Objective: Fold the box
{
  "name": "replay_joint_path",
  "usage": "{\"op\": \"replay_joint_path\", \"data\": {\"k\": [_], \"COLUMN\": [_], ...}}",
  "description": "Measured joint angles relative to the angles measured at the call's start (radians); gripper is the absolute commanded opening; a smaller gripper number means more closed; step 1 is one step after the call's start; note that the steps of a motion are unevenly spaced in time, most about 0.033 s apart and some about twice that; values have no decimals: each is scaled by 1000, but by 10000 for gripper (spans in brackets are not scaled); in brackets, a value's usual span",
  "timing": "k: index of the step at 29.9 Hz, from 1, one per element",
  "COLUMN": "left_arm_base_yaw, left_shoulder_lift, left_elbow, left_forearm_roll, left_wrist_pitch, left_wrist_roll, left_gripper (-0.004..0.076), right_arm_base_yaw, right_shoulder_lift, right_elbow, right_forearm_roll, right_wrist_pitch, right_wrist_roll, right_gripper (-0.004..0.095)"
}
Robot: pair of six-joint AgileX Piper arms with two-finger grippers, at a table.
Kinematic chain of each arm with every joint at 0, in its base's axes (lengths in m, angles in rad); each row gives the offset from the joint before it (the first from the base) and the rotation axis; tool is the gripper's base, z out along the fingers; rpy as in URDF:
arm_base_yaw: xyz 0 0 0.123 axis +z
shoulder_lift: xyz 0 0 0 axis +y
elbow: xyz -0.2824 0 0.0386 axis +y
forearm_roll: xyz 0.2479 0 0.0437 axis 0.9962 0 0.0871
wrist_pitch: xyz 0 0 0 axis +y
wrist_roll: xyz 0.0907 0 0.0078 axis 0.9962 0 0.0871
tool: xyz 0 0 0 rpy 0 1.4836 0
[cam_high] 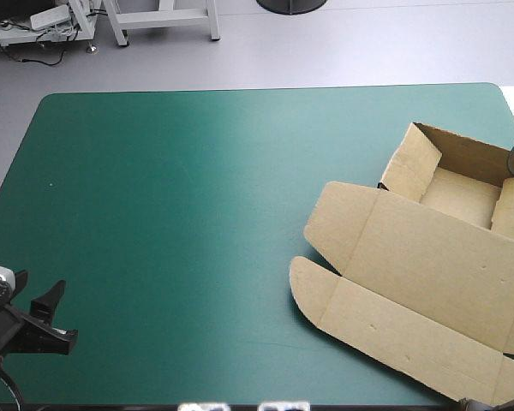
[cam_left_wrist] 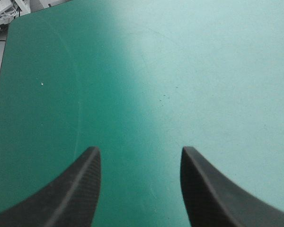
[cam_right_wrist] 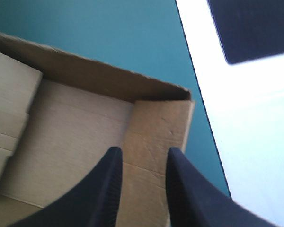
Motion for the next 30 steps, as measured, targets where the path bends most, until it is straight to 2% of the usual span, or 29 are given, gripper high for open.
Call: {"op": "replay_joint_path", "data": {"k": [3, 5, 10, 17, 24, 30], "left_arm_base_yaw": [0, 0, 0, 0, 0, 0], "left_shoulder_lift": [0, 0, 0, 0, -9, -85], "left_elbow": [0, 0, 0, 0, 0, 0], "left_forearm_roll": [0, 0, 1, 4, 4, 4], "left_wrist_pitch": [-22, -35, -58, -108, -114, -112], "left_wrist_roll": [0, 0, 0, 0, 0, 0], "left_gripper": [369, 369, 319, 249, 244, 244], "right_arm_base_yaw": [0, 0, 0, 0, 31, 101], "right_shoulder_lift": [-86, -152, -351, -638, -937, -1177], "right_elbow": [-60, -76, -84, -47, 198, 505], "right_forearm_roll": [90, 141, 178, 186, 182, 109], "right_wrist_pitch": [44, 63, 117, 130, 131, 131], "right_wrist_roll": [-6, -10, -20, -20, -19, 28], "right_gripper": [51, 26, 20, 20, 18, 17]}}
